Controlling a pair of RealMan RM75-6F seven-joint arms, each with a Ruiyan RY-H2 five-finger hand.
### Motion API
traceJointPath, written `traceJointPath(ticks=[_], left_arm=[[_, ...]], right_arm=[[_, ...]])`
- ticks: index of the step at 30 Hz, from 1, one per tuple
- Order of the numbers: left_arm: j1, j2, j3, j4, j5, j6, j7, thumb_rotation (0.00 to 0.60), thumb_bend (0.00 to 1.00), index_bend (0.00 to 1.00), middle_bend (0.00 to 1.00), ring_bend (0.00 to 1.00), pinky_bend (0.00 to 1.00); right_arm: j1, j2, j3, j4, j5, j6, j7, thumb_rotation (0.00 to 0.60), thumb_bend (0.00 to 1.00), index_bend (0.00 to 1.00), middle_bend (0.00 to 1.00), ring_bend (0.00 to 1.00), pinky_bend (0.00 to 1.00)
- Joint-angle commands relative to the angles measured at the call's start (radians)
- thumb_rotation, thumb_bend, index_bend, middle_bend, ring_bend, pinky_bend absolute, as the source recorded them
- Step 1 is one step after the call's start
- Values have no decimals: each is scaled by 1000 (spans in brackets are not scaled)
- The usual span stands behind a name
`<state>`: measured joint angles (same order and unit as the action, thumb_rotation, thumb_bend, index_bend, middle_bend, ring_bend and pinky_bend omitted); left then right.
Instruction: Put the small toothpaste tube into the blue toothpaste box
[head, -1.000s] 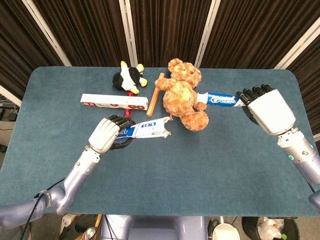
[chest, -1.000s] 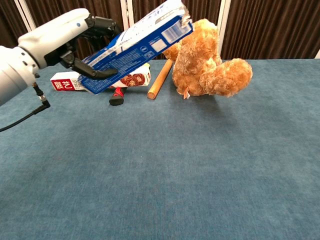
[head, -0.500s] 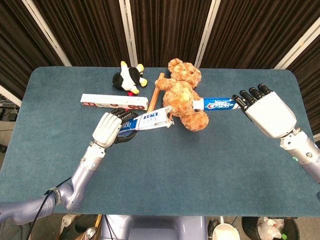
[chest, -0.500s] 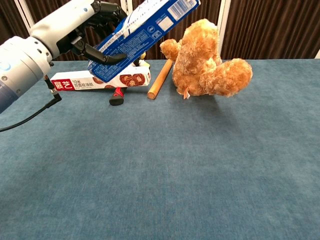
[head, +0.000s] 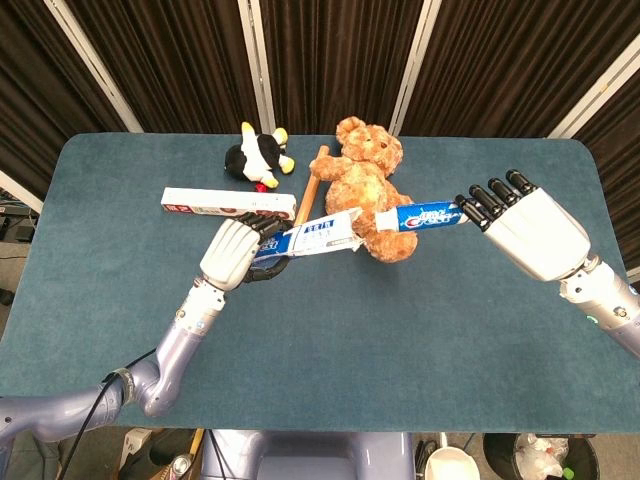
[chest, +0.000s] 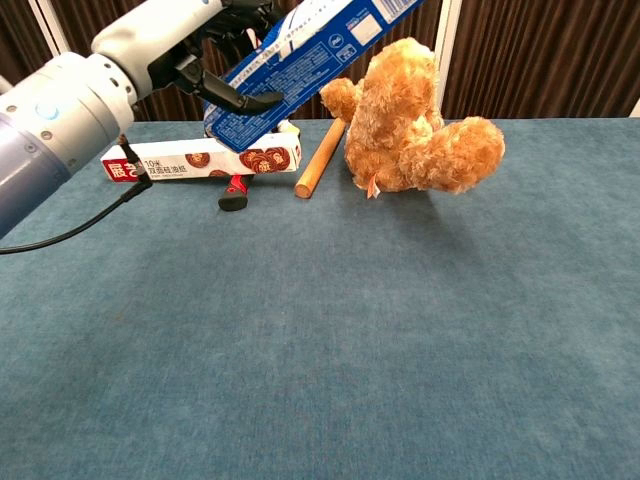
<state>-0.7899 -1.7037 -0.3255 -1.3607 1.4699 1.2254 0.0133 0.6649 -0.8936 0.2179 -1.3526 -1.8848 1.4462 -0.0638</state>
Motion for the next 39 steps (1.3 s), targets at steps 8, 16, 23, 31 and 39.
traceJointPath(ticks=[8,16,23,31,39], left_arm=[[-37,-28,-15,-7,-17,-15,29,600,416,394,518,470,444],[-59,-46,-24,-14,-31,-20,52,600,416,394,517,470,444],[-70,-43,-34,-33,-44,-21,70,600,416,394,516,469,444],[-85,-14,-53,-82,-76,-47,110,600,416,393,515,470,467],[-108,19,-76,-148,-141,-97,180,600,416,393,515,470,467]], right_arm=[[8,-11,-6,-5,5,-7,-7,600,493,650,658,592,549],[7,-22,-16,18,5,-2,-3,600,494,650,658,592,549],[9,-21,-25,35,-5,5,1,600,493,650,658,592,549],[7,-15,-34,39,-17,17,1,600,493,650,658,592,549],[9,-15,-40,38,-26,24,-7,600,494,650,658,592,549]])
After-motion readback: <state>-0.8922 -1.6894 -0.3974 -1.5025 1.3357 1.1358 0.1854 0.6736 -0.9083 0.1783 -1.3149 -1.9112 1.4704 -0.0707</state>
